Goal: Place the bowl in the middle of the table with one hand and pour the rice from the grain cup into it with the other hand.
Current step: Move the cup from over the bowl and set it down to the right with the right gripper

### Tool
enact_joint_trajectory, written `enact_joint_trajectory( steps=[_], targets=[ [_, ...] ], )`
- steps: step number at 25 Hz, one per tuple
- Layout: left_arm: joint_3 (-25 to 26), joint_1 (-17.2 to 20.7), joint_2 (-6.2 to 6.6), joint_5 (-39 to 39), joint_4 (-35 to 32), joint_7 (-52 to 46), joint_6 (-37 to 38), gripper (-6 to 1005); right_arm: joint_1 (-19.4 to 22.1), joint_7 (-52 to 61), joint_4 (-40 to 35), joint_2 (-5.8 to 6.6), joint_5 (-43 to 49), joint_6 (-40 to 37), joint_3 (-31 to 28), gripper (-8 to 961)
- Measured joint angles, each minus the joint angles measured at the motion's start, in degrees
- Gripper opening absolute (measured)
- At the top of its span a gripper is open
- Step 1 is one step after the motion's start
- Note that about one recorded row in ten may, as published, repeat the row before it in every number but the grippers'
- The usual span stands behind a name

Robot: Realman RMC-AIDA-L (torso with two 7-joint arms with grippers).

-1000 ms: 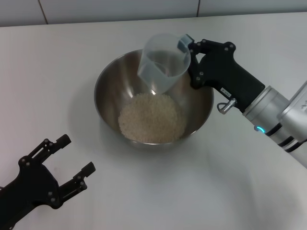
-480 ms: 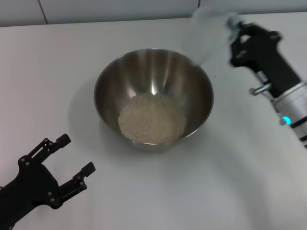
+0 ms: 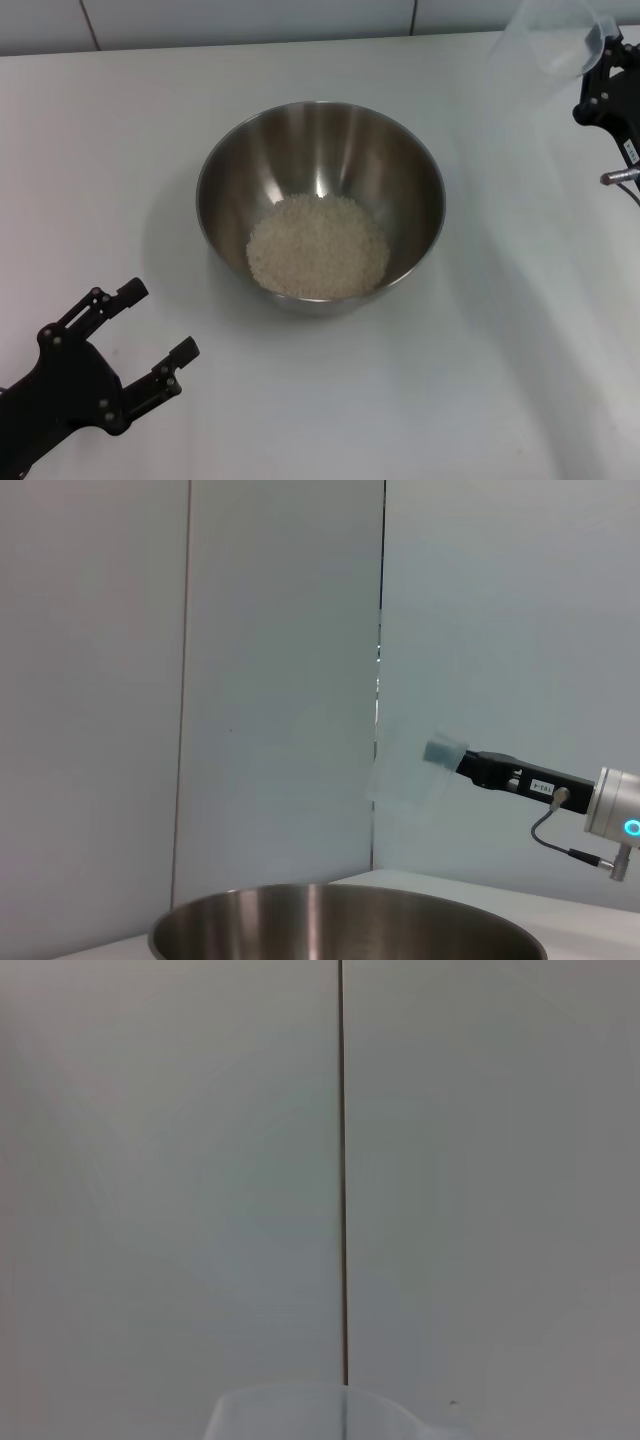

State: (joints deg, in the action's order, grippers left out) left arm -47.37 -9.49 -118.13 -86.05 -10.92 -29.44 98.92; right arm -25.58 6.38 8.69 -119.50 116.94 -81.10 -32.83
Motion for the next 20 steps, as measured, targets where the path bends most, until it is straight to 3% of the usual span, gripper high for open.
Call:
enact_joint_trajectory(
  steps=[20],
  targets=[
    [-0.07, 0.12, 0.01, 0.0, 0.03, 0.0, 1.27, 819, -0.5, -0.65, 0.36, -0.13, 0.31, 19.74, 0.38, 66]
  ],
)
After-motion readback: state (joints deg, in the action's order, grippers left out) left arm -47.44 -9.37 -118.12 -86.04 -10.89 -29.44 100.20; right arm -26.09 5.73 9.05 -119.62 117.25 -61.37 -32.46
